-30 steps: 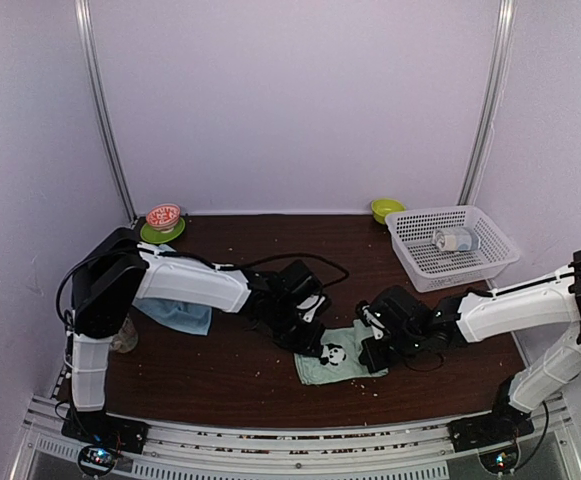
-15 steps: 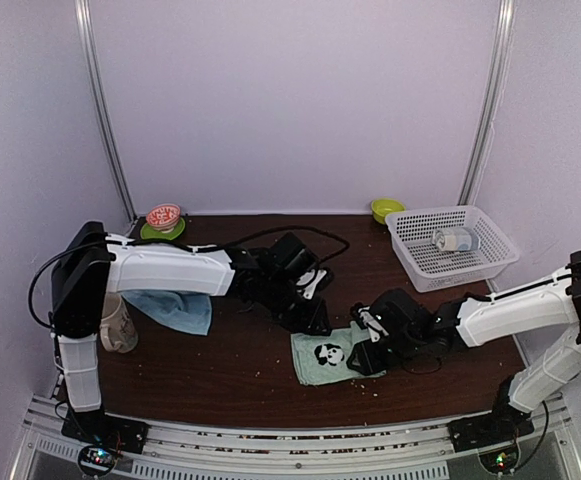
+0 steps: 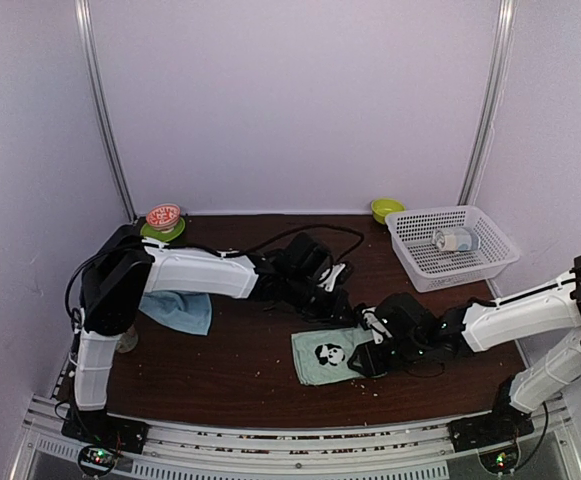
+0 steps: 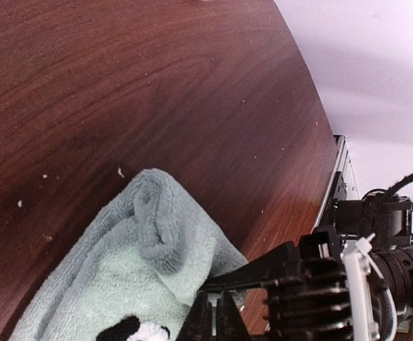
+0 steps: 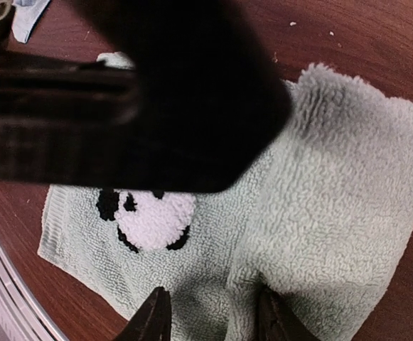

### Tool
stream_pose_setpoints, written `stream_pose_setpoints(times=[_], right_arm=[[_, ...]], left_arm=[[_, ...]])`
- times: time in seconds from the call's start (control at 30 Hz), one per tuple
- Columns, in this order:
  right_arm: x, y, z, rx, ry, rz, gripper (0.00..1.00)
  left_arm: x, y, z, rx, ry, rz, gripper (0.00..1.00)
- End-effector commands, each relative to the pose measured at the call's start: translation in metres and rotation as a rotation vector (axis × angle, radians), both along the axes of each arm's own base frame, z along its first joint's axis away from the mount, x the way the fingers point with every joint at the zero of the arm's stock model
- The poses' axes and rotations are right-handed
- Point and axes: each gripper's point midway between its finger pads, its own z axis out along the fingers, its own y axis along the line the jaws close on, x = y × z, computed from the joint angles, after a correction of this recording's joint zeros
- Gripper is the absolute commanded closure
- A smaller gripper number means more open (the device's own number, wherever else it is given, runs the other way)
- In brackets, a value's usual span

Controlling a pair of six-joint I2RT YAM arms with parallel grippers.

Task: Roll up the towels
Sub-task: Roll the towel at the center of the board.

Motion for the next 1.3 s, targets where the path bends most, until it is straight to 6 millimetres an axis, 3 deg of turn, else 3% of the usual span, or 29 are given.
stream_pose_setpoints(times=[0.0,0.27,0.47,0.6,0.73,0.93,1.03,1.1,1.27], right_arm=[[-0.008,-0.019,-0.016,-0.079,0.014,-0.01,0.58],[-0.007,-0.017,-0.016,-0.074,0.012,0.0,0.57],[-0.007,-0.017,-0.013,-0.093,0.014,0.013,0.57],[-0.006,-0.017,-0.006,-0.099,0.008,0.019,0.55],[-0.006,-0.019,0.015,-0.117,-0.004,0.04,0.44],[0.008,-0.033,0.076,-0.073,-0.111,-0.02,0.4],[0.014,-0.047,0.079,-0.054,-0.131,-0.091,0.44],[0.015,-0.053,0.071,-0.07,-0.122,-0.112,0.55],[0.006,-0.037,0.051,-0.043,-0.053,-0.074,0.81]], left_arm=[[0.008,-0.022,0.019,-0.129,0.02,-0.02,0.97],[0.012,-0.033,0.004,-0.193,0.094,-0.018,0.96],[0.018,-0.029,-0.038,-0.13,0.158,0.003,0.97],[0.021,-0.025,-0.053,-0.11,0.188,0.017,0.99],[0.026,-0.02,-0.062,-0.081,0.194,0.035,1.0],[0.028,-0.014,-0.069,-0.064,0.202,0.049,1.0],[0.028,-0.013,-0.069,-0.058,0.2,0.051,1.0],[0.028,-0.013,-0.069,-0.055,0.197,0.052,1.0],[0.027,-0.009,-0.068,-0.041,0.192,0.051,1.0]])
